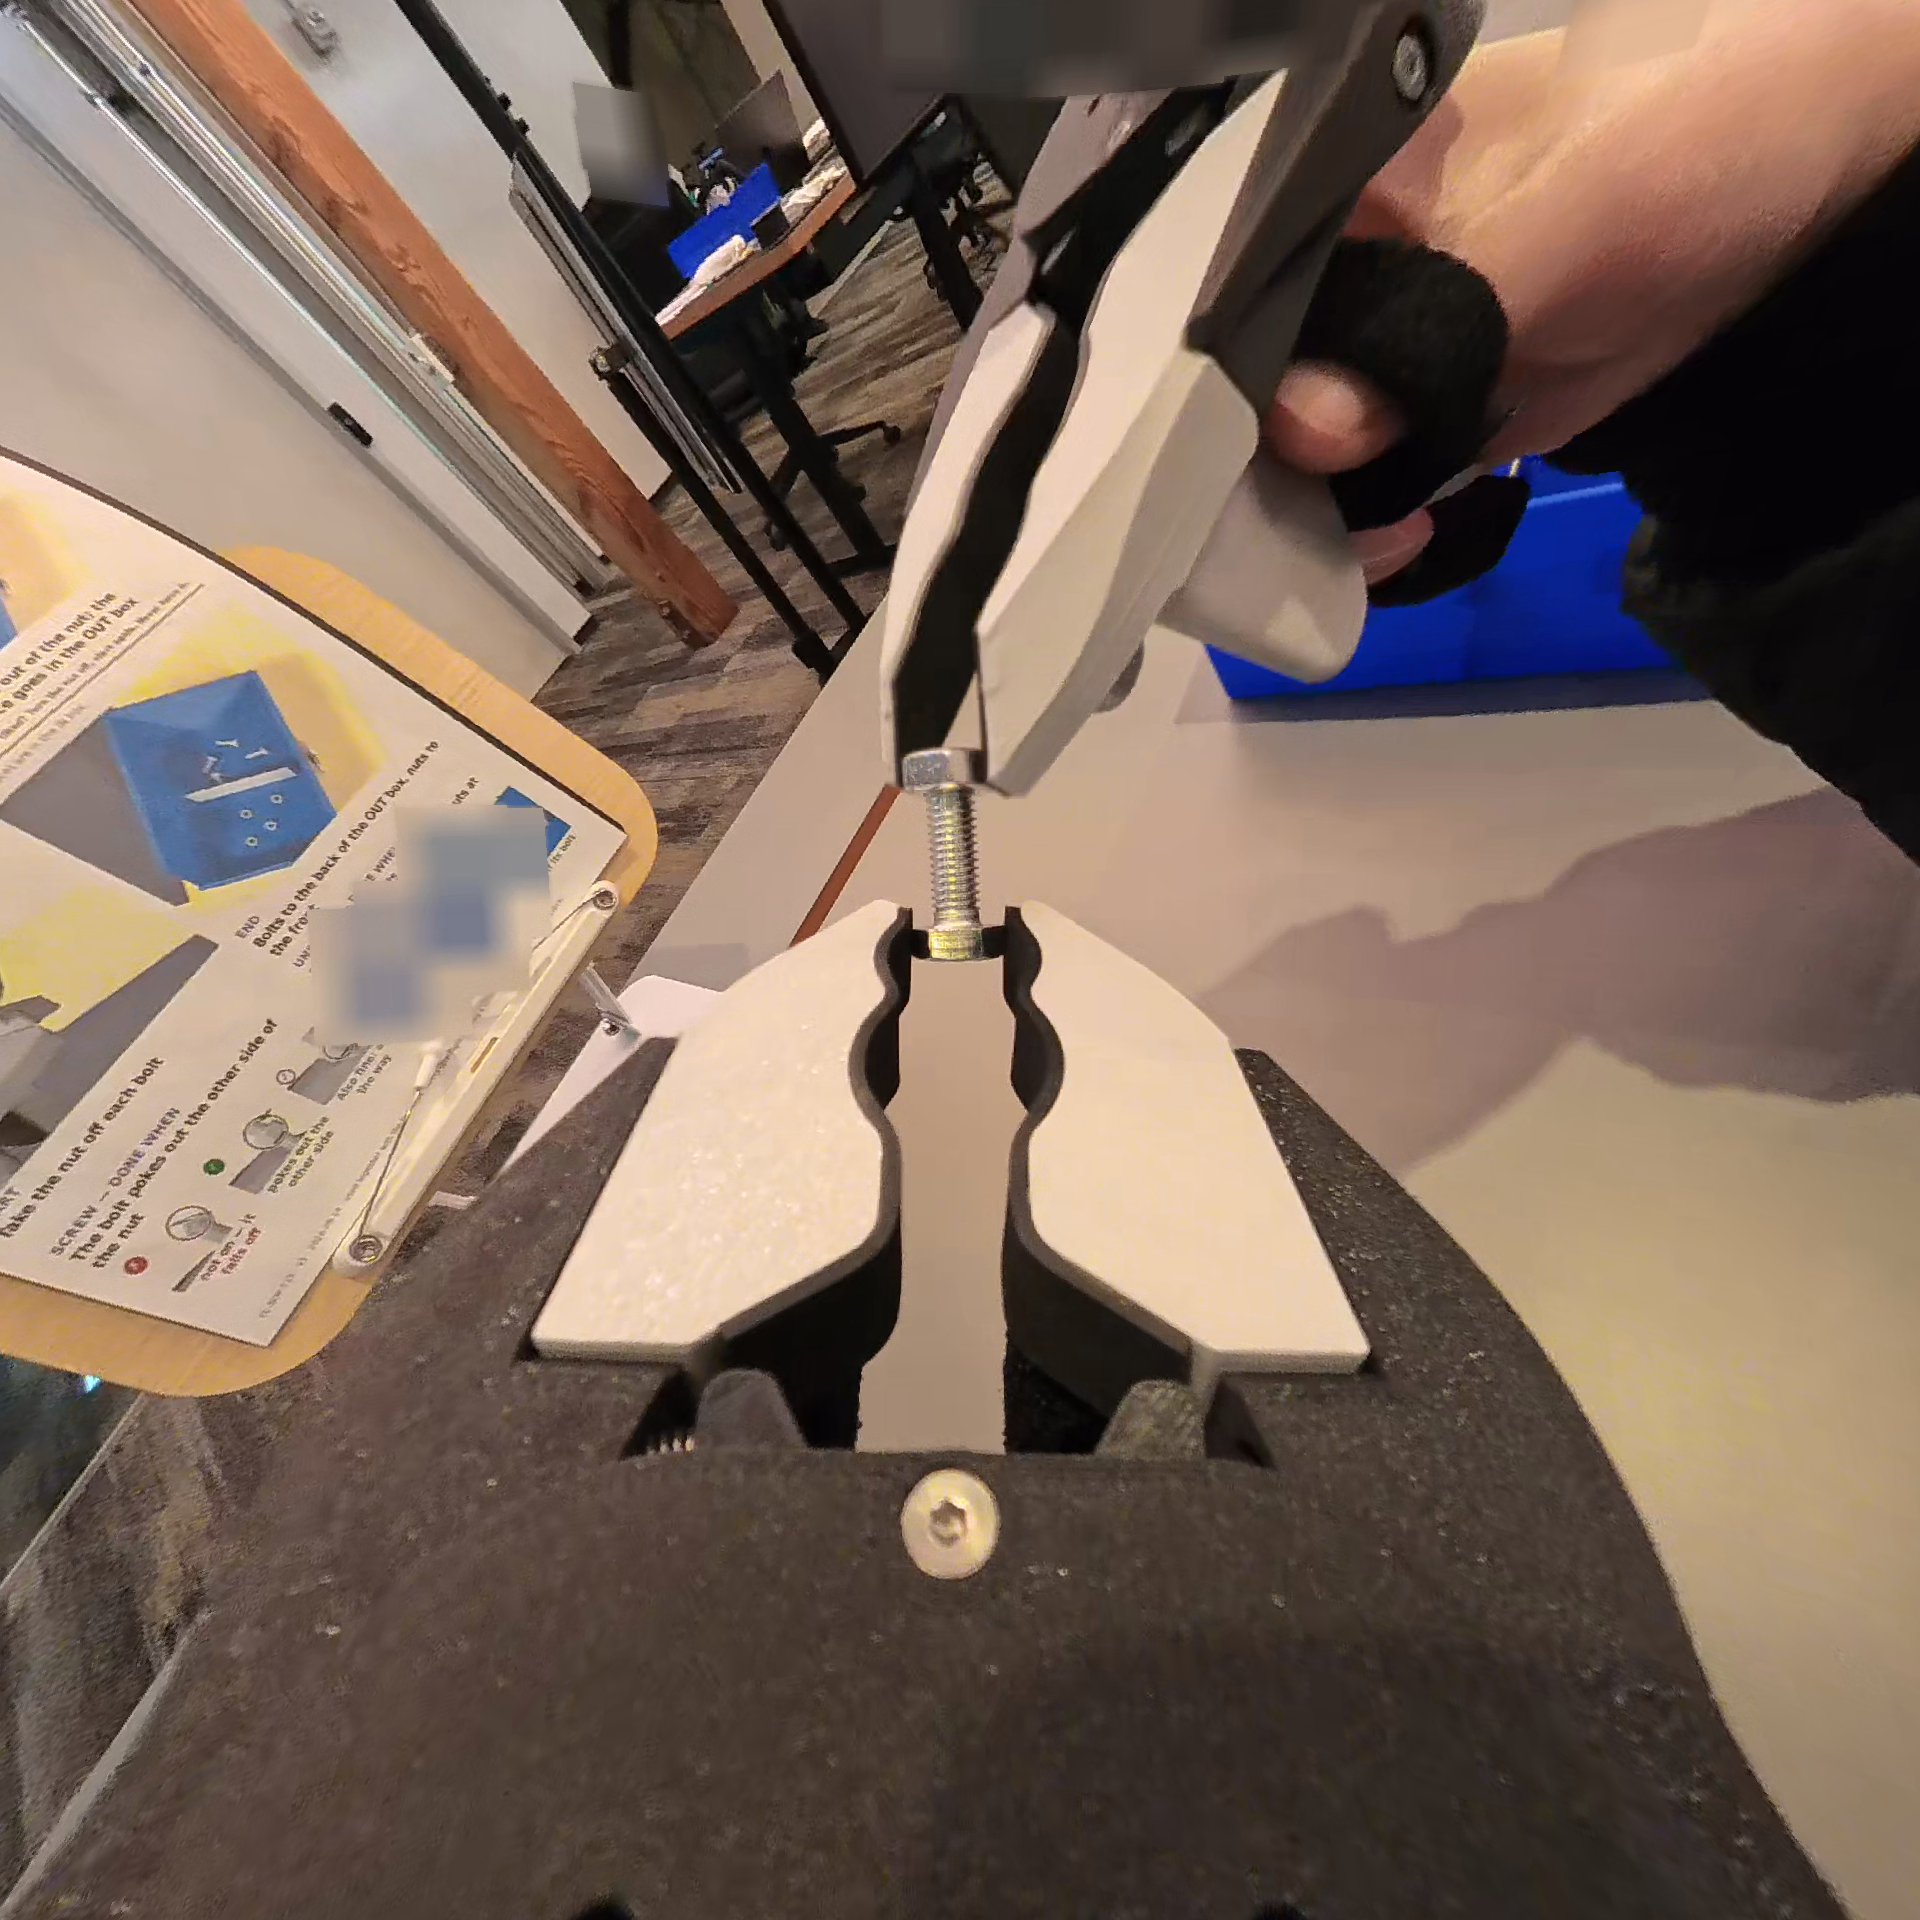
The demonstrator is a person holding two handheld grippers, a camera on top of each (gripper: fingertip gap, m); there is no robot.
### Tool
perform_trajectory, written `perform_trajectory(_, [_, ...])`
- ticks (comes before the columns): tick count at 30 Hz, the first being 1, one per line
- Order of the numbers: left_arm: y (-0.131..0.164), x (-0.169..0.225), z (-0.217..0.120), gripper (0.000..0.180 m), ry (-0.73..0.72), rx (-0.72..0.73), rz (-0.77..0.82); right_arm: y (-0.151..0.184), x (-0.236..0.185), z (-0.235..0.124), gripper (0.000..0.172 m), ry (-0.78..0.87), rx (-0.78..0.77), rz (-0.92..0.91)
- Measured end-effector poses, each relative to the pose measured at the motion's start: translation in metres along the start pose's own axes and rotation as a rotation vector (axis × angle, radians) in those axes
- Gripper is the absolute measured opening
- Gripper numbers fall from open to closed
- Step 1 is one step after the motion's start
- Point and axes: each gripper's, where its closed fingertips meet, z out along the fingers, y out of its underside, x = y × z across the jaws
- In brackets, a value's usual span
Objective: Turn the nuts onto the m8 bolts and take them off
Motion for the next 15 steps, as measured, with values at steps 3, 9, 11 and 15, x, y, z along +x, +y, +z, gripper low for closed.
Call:
perform_trajectory(3, [0.002, 0.000, 0.001, 0.017, -0.010, -0.014, 0.013, 0.001, -0.003, 0.004, 0.020, -0.046, 0.001, 0.072])
perform_trajectory(9, [0.002, 0.012, -0.001, 0.017, 0.099, -0.006, -0.019, 0.008, -0.012, 0.001, 0.014, -0.083, -0.061, -0.092])
perform_trajectory(11, [-0.001, 0.024, -0.005, 0.017, 0.192, 0.013, -0.049, 0.013, -0.021, -0.002, 0.014, -0.108, -0.082, -0.288])
perform_trajectory(15, [-0.007, 0.049, -0.016, 0.017, 0.386, 0.048, -0.091, 0.024, -0.042, -0.009, 0.014, -0.167, -0.063, -0.665])
